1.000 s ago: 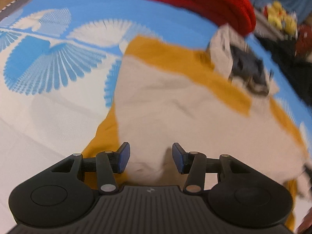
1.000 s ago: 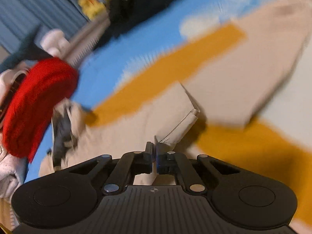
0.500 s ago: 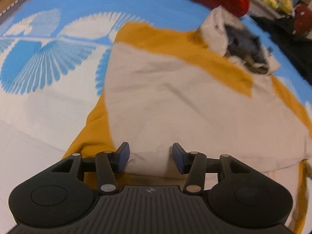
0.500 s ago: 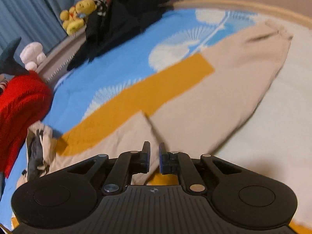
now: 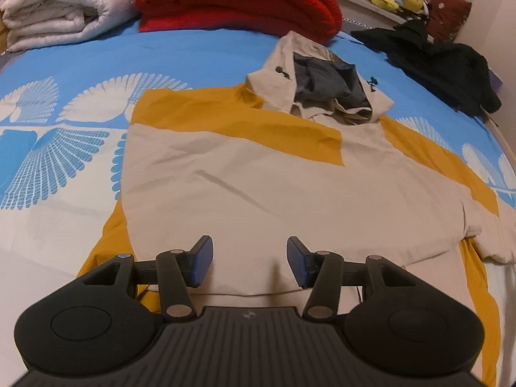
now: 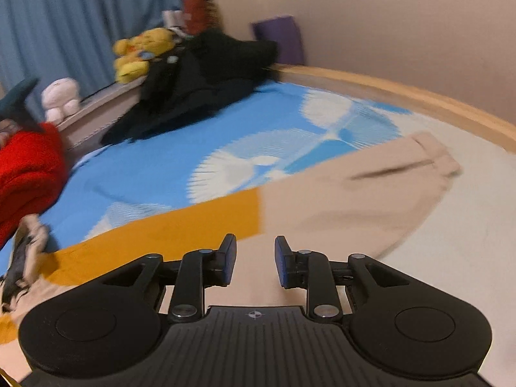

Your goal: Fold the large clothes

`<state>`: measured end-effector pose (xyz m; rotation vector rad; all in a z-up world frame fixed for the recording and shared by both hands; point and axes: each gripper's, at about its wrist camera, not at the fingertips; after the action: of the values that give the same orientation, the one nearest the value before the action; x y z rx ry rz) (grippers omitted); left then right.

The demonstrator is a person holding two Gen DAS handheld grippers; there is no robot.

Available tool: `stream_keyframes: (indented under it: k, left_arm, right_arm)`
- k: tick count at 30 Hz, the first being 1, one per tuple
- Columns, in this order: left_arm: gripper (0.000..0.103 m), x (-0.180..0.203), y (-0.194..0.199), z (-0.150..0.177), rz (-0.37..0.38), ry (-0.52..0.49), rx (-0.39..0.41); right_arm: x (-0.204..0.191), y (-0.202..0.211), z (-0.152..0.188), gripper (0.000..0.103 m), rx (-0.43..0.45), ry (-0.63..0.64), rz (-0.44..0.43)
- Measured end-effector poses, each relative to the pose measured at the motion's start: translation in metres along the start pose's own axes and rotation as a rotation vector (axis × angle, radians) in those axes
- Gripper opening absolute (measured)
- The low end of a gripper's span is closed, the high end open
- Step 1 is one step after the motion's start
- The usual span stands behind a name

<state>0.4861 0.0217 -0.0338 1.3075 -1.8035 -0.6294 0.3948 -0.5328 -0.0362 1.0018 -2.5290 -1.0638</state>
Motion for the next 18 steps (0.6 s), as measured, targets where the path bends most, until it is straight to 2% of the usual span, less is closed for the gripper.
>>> stream_keyframes:
  k: [4,7,13,18]
  left_arm:
    - [0.056,0.005,-0.001,0.002,0.001,-0.017,-0.002]
    - [0.056,0.007,-0.002,0.002,-0.001,-0.022,-0.002]
    - [0.056,0.011,-0.008,0.003,0.004,-0.034,-0.008]
    - [0.056,0.011,-0.010,0.002,0.004,-0.042,-0.003]
  right_arm:
    - [0.053,-0.037,-0.009,0.027,-0.065,-0.097,0.034]
    - [0.083,-0.063,-0.004,0.027,-0.132,-0.197,0.047]
    - [0.105,-0.103,0.019,0.027,-0.263,-0.383,-0.001]
    - [0.115,-0.119,0.022,0.027,-0.218,-0.479,-0.017]
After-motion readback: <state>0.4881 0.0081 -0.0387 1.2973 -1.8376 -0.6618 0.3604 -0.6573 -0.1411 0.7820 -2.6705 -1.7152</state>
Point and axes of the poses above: each gripper's, at about its wrist camera, not at the fingertips, and y roughly against the way its jaws point, x to its right, z to its underside, and after that the axes turned 15 degrees about z, right-handed
